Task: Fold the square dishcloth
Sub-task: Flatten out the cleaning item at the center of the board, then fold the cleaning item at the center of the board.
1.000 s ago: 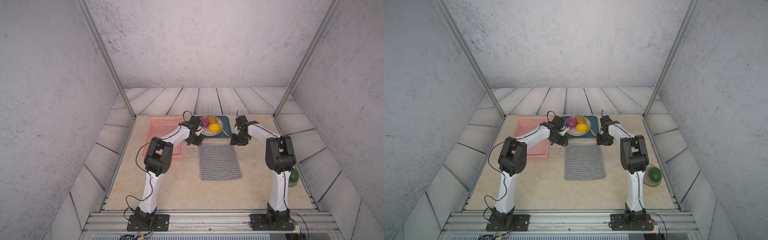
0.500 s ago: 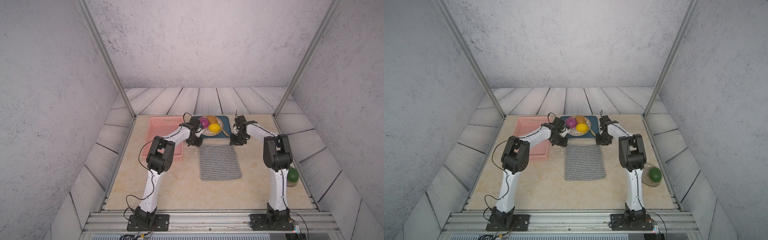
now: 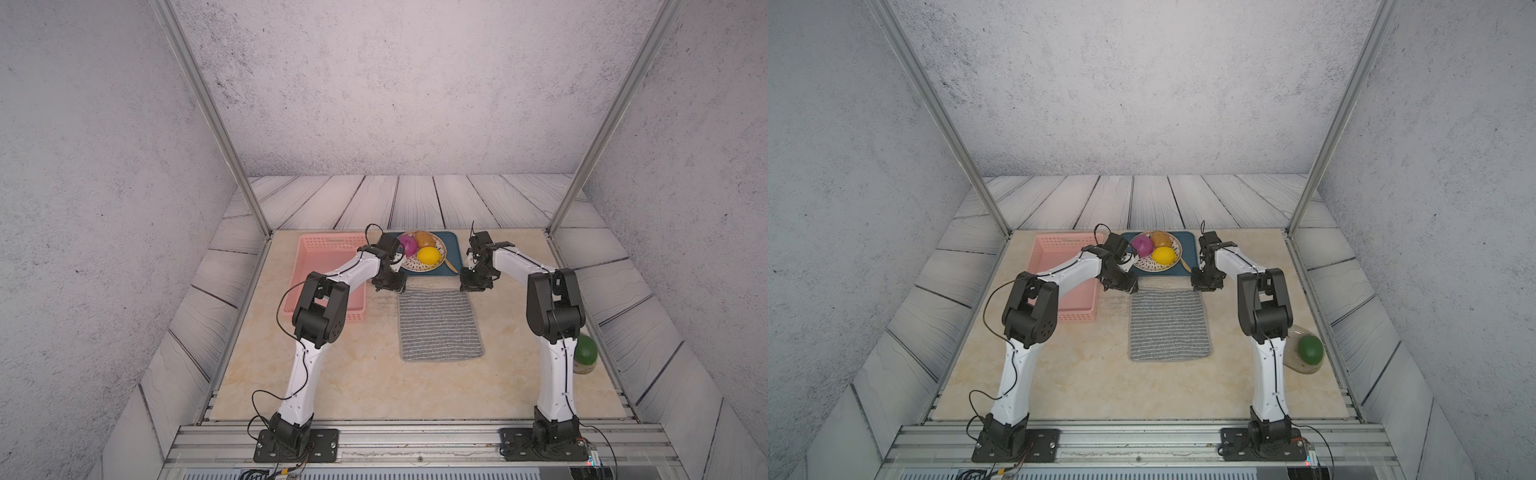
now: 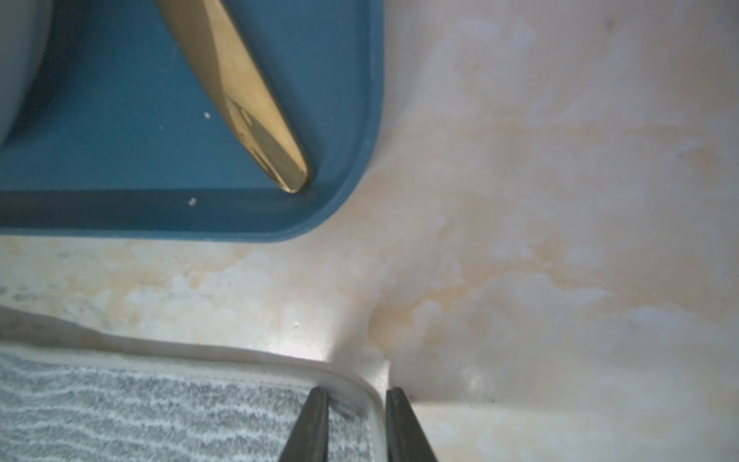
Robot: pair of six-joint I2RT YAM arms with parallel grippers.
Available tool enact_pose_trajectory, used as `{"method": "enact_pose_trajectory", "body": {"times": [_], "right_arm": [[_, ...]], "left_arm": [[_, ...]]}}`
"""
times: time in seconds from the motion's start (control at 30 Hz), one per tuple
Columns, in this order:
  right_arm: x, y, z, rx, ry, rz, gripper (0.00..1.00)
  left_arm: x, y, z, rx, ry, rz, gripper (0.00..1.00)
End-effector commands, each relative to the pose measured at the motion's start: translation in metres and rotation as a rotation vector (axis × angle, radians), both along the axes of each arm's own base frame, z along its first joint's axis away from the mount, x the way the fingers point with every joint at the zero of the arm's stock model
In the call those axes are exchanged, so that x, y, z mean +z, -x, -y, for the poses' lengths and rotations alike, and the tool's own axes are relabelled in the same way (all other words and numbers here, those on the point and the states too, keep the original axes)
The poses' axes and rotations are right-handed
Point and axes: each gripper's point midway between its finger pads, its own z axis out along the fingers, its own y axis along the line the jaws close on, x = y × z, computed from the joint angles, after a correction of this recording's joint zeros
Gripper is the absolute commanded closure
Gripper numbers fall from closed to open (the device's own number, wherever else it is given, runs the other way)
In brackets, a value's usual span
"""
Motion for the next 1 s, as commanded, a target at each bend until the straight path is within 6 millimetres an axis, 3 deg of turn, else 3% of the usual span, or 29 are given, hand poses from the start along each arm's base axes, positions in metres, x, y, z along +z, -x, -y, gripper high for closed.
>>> {"method": "enact_pose_trajectory", "body": {"times": [0.0,0.37,0.73,0.8,0.97], "right_arm": [[-0.002,0.004,0.002,-0.009,-0.004,-0.023,0.76],[-0.005,0.006,0.002,-0.01,-0.002,-0.033,0.76],[-0.01,0.007,0.001,-0.009,-0.007,-0.042,0.76],[-0.011,0.007,0.001,-0.01,-0.007,-0.042,0.76],[-0.013,0.005,0.001,-0.015,-0.008,-0.038,0.9]], "left_arm": [[0.009,-0.016,-0.002,0.033,0.025,0.026,0.45],[0.006,-0.015,0.006,0.021,0.065,-0.011,0.48],[-0.008,-0.012,-0.006,0.047,0.001,-0.022,0.46],[-0.012,-0.011,-0.007,0.049,-0.006,-0.027,0.53],[-0.013,-0.012,-0.006,0.055,0.002,-0.032,0.92]]}}
